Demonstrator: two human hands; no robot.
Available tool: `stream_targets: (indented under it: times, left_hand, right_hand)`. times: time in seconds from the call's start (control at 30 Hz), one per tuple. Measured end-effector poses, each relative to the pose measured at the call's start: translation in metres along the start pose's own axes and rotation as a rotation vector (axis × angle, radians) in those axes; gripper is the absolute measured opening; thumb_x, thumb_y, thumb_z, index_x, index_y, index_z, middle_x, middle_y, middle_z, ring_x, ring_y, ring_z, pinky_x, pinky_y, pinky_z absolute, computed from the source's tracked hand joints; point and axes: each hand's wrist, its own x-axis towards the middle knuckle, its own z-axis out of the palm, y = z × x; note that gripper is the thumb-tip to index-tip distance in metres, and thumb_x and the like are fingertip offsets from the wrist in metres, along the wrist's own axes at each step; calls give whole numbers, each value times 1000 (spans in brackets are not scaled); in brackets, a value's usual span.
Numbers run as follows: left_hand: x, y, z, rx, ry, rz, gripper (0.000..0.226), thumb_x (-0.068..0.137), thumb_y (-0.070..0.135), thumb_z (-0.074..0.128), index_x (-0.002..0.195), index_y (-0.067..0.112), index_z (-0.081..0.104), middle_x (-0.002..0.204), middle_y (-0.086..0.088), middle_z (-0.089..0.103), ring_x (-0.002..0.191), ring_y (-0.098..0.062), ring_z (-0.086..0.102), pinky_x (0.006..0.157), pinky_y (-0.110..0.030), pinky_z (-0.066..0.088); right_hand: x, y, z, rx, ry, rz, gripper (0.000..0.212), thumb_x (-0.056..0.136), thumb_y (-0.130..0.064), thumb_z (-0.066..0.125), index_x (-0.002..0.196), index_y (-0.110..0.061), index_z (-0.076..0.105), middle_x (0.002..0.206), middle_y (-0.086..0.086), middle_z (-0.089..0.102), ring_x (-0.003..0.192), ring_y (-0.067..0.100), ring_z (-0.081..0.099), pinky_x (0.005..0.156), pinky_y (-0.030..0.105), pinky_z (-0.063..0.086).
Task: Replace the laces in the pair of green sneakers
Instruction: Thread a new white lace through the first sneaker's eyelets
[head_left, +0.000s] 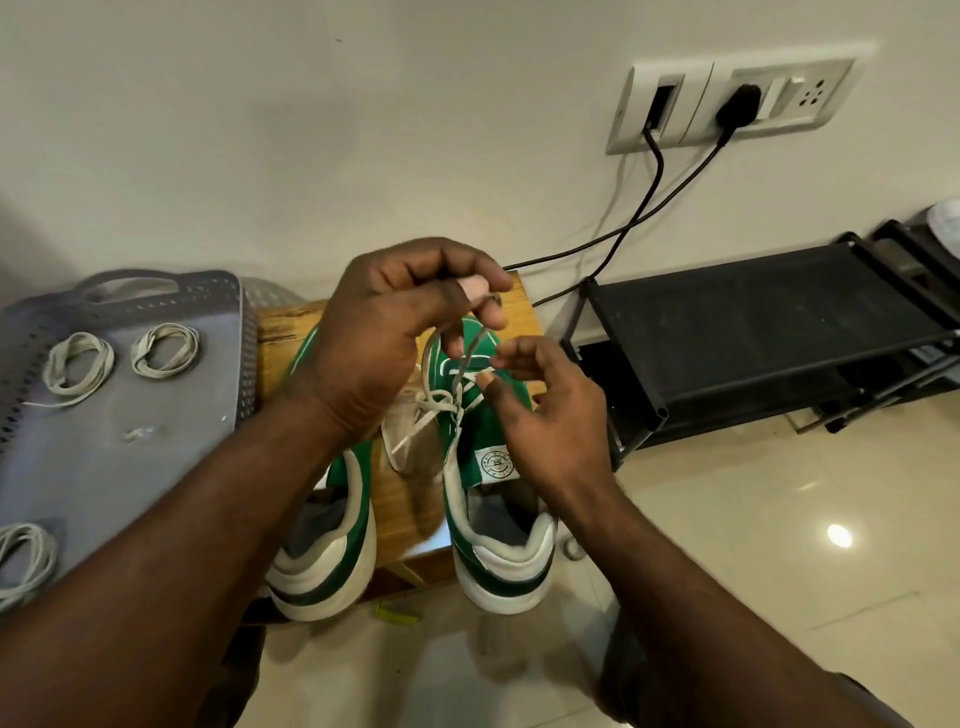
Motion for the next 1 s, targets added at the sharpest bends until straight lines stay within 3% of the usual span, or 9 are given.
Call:
stream_targets:
  times: [0.13, 0.2, 0.27, 0.4, 0.5, 0.63, 0.77, 0.9, 1.0]
  left_hand:
    - [-4, 5, 9, 171, -182, 35, 24, 99, 2, 60, 118, 11, 73, 86, -9, 73, 75, -18, 65, 64, -24, 49]
    - [-3, 5, 9, 246, -146, 59, 29, 97, 6, 66, 121, 19, 72, 87, -3, 72, 74, -34, 62, 63, -29, 52]
    - [-1, 0, 5, 387, 49, 87, 31, 95, 10, 71, 121, 28, 72, 90, 1, 72, 72, -36, 60, 63, -42, 56]
    - [5, -5, -5, 468, 500, 150, 28, 91, 18, 75, 115, 32, 70, 86, 5, 72, 69, -18, 61, 65, -42, 53]
    - [8, -3, -7, 391, 584, 145, 33, 92, 18, 73, 122, 29, 65, 99, 8, 73, 88, -22, 67, 82, -45, 58]
    - [4, -13, -4, 869, 387, 45, 43, 89, 23, 74, 126, 41, 61, 142, 12, 52, 137, -14, 39, 109, -43, 38]
    - [2, -26, 4, 1008, 61, -176, 12, 97, 33, 69, 104, 39, 76, 110, 11, 68, 116, -25, 55, 98, -50, 47]
    - [1, -39, 22, 1144, -112, -221, 24, 106, 35, 53, 118, 33, 74, 120, 3, 64, 119, -28, 47, 101, -57, 43]
    - [6, -47, 21, 977, -173, -340, 24, 107, 33, 50, 97, 31, 72, 108, 1, 65, 115, -33, 53, 101, -59, 45]
  right_hand:
    - [4, -11, -11, 206, 11, -222, 12, 103, -25, 66, 110, -17, 73, 92, -9, 73, 84, 16, 70, 71, 38, 59]
    - [5, -13, -14, 332, 29, -162, 10, 103, -18, 67, 105, -12, 74, 87, -2, 74, 80, 17, 70, 69, 38, 60]
    - [8, -10, -14, 430, 112, 35, 7, 101, -15, 68, 98, -15, 74, 82, 2, 72, 74, 13, 66, 66, 32, 56]
    - [15, 0, -13, 512, 223, 415, 17, 101, -18, 65, 85, -20, 69, 75, 2, 68, 64, 10, 54, 66, 32, 45]
    - [14, 0, -11, 546, 184, 530, 17, 103, -17, 59, 90, -12, 70, 72, 2, 66, 55, 6, 52, 53, 22, 42]
    - [12, -7, -9, 625, 104, 578, 22, 104, -13, 53, 99, -3, 72, 67, 4, 68, 45, 6, 48, 43, 16, 39]
    - [14, -9, -12, 732, 19, 534, 24, 104, -13, 50, 97, -6, 71, 69, 5, 69, 50, 10, 48, 48, 19, 39]
    - [13, -9, -14, 769, -33, 511, 29, 107, -18, 47, 95, -7, 71, 71, 6, 70, 53, 11, 51, 52, 21, 40]
    - [12, -7, -16, 848, -19, 514, 33, 108, -19, 46, 93, -7, 73, 69, 5, 68, 54, 12, 50, 53, 22, 41]
